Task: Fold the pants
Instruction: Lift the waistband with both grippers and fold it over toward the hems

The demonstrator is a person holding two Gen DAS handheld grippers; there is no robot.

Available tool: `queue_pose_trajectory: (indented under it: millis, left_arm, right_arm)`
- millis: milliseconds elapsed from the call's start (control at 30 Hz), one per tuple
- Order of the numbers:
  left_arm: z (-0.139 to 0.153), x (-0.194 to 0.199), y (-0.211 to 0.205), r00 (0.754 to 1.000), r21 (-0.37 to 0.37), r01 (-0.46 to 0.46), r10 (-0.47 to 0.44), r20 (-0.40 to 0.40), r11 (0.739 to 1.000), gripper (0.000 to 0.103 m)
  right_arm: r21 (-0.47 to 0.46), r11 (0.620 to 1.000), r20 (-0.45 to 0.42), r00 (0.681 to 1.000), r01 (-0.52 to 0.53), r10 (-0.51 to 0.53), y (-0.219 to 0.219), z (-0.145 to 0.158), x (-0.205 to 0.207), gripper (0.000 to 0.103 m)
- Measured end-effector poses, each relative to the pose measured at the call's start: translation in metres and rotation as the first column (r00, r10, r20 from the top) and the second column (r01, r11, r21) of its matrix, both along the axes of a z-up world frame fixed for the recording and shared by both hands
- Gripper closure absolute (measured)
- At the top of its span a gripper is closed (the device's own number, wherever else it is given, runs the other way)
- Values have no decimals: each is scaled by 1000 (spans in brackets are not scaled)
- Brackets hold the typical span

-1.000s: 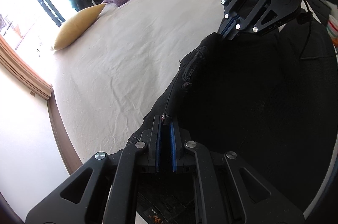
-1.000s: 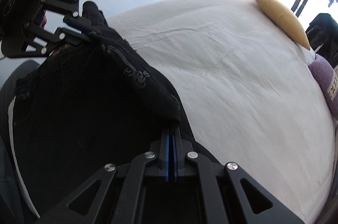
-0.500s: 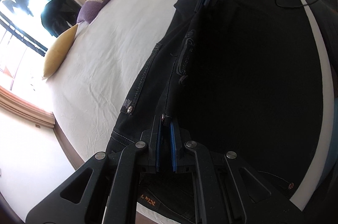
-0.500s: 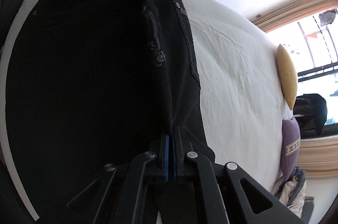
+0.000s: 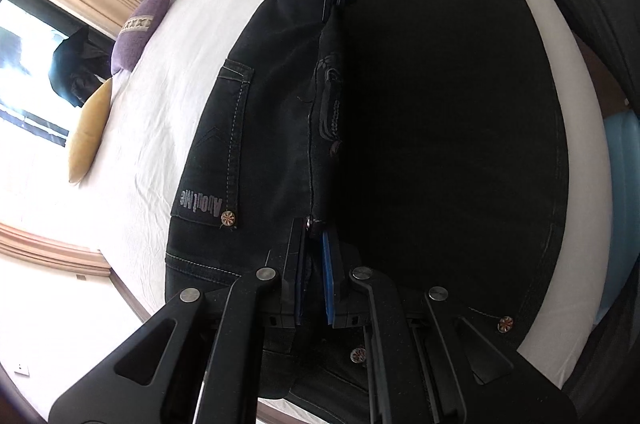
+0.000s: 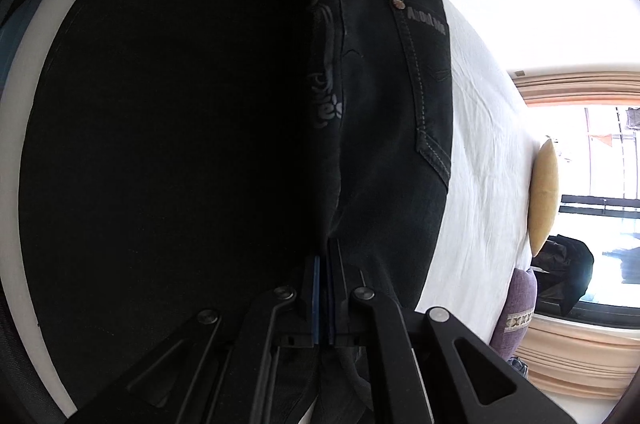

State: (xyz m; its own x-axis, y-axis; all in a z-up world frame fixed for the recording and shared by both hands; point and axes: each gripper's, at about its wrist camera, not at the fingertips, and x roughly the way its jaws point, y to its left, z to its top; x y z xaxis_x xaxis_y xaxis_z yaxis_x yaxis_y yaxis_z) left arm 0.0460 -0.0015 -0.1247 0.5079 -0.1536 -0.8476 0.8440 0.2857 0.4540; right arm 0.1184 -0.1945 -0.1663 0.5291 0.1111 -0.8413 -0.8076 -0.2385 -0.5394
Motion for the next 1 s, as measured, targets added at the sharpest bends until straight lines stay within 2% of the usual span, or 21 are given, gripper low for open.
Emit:
queue_pose_trajectory:
  millis: [200,433,533,767,1000]
  left_arm:
    - [-9,-7,1,999,33,31,-31,-10,999,97]
    - [-16,-16,5,996,61,82,-80,-41,995,97]
    - [-20,-18,5,995,69,93,-89,-50,993,97]
    - [-19,2,13,994,69,97,-93,-59,993,97]
    - [-22,-10,12,986,97,158,-152,-65,983,97]
  right_arm:
    - [-62,995,28,996,-84,86,1,-11,-10,100]
    - [-110,979,4,985,-170,171,-9,-21,-33,100]
    - [-139,967,20,975,-215,220,-10,-24,-42,100]
    - [-134,958,26,965,-254,259,-2,-18,-43,100]
    - [-150,943,3,954,-296,300,-5,-27,-66,100]
